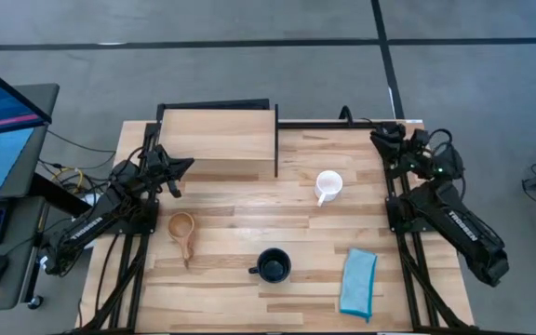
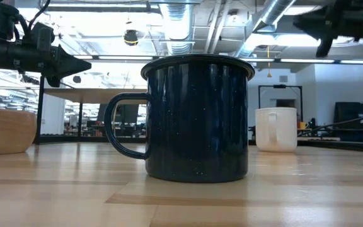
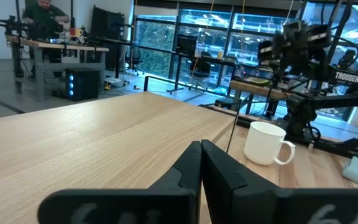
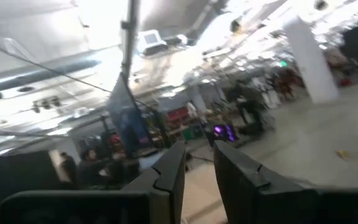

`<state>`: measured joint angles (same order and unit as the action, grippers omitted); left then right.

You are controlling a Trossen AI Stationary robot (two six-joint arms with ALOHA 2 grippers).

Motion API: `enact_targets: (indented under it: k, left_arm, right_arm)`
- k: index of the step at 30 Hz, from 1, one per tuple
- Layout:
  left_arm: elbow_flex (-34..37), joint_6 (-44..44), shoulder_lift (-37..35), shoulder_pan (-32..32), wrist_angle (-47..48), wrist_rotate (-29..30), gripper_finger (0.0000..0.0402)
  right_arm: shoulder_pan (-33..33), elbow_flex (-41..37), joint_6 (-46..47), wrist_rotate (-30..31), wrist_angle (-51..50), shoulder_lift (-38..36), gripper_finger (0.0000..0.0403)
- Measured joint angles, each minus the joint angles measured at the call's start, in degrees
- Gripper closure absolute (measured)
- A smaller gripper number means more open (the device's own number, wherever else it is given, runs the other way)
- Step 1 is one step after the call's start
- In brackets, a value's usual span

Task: Stack small to large cups/mugs on shelf
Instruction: Put the white mug on the shelf

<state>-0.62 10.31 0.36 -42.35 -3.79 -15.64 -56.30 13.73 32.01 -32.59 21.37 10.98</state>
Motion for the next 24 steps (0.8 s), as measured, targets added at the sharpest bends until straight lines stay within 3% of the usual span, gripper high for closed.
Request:
enact_targets:
  k: [6, 13, 24]
  left_arm:
    - [0.02, 0.0, 0.01, 0.0, 0.17, 2.31, 0.0401]
    - [0.0, 0.0, 0.02, 0.0, 0.26, 4.31, 0.0401]
    - [0.01, 0.0, 0.01, 0.0, 0.39, 4.31, 0.0401]
  right_arm:
    - [5.61, 7.86, -5.53, -0.48, -0.08, 5.68, 0.0294]
    - [15.4, 17.34, -13.92, -0.55, -2.34, 18.08, 0.0294]
    - [27.96, 32.81, -27.69, -0.36, -16.25, 35.88, 0.0294]
